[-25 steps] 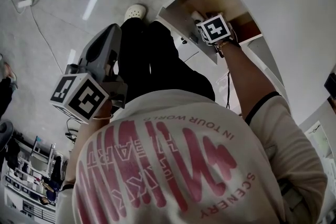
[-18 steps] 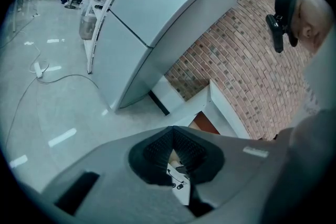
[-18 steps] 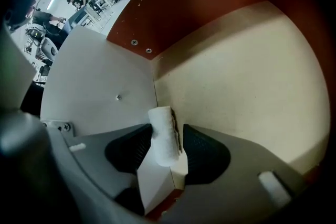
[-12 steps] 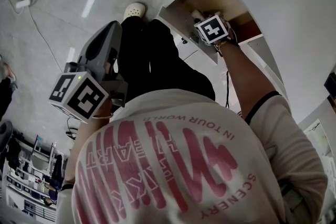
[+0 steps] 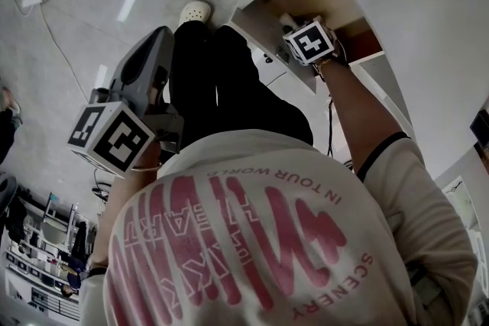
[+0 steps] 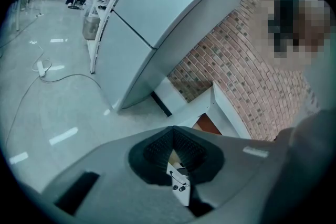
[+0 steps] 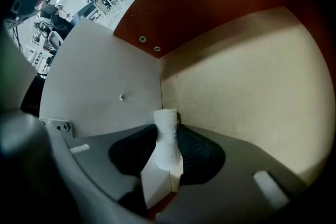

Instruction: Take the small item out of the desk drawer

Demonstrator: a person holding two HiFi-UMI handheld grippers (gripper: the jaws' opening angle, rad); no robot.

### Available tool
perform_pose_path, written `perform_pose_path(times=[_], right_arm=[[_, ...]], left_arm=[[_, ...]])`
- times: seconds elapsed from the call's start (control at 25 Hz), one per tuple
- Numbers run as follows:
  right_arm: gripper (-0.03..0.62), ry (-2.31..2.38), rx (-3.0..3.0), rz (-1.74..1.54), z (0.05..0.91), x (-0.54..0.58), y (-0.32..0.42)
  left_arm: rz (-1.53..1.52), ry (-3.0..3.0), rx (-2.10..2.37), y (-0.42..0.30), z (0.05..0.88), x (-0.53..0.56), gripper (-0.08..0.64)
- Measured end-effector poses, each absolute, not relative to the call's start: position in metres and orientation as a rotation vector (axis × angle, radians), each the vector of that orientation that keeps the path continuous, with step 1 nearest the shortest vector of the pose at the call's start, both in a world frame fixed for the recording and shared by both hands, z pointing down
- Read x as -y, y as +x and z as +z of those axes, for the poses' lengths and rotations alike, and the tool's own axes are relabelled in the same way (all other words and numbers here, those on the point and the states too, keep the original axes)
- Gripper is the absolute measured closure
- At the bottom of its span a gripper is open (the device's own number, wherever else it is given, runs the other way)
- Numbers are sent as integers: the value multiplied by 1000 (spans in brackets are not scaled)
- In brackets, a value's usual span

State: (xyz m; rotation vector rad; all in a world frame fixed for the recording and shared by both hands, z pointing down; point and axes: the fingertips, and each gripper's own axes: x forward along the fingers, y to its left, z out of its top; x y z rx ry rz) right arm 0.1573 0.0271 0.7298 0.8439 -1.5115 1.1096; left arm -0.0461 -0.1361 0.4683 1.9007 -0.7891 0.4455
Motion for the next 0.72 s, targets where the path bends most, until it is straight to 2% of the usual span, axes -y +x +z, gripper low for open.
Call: perform_pose_path(times=[0.72], right_arm=[[462, 785, 1485, 1169, 723, -26, 151]], left_arm=[[433, 1871, 857, -61, 441, 118, 554]])
